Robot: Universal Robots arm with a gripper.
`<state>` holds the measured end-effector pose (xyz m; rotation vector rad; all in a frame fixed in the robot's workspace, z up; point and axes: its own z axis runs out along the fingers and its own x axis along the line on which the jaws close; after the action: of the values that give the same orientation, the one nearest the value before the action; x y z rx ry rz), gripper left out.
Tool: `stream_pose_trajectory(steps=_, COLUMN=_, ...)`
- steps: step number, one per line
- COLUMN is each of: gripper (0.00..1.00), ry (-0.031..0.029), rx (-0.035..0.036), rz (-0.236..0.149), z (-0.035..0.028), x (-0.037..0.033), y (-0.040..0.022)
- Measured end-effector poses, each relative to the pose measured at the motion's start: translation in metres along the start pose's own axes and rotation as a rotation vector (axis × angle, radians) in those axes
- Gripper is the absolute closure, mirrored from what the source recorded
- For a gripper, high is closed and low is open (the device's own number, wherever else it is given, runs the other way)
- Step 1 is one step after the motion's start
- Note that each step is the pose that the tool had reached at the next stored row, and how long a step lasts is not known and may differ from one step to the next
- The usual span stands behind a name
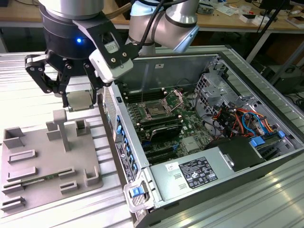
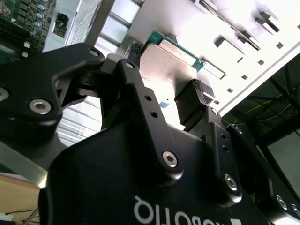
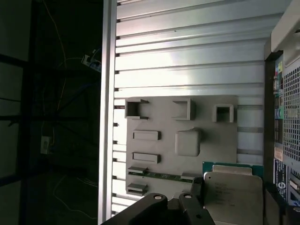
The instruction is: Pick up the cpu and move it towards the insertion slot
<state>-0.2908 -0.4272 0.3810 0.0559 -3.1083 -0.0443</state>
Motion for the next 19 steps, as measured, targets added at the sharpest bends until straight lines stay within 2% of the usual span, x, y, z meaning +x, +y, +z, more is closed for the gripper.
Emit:
stream_pose_trajectory(steps=4, gripper=0.45, ry=0.0, rx=0.0, rz=0.0, z=-0.0002, x=-0.0131, y=-0.0003)
stream_pose_trajectory(steps=15, gripper=0.45, ry=0.0001, rx=0.0004, rz=0.0, z=-0.0006, x=-0.0418, y=-0.001)
stream_pose_trajectory(steps=19, gripper=0.45, ry=0.0, rx=0.0003, rz=0.0, z=-0.0006, x=-0.058, y=-0.0014)
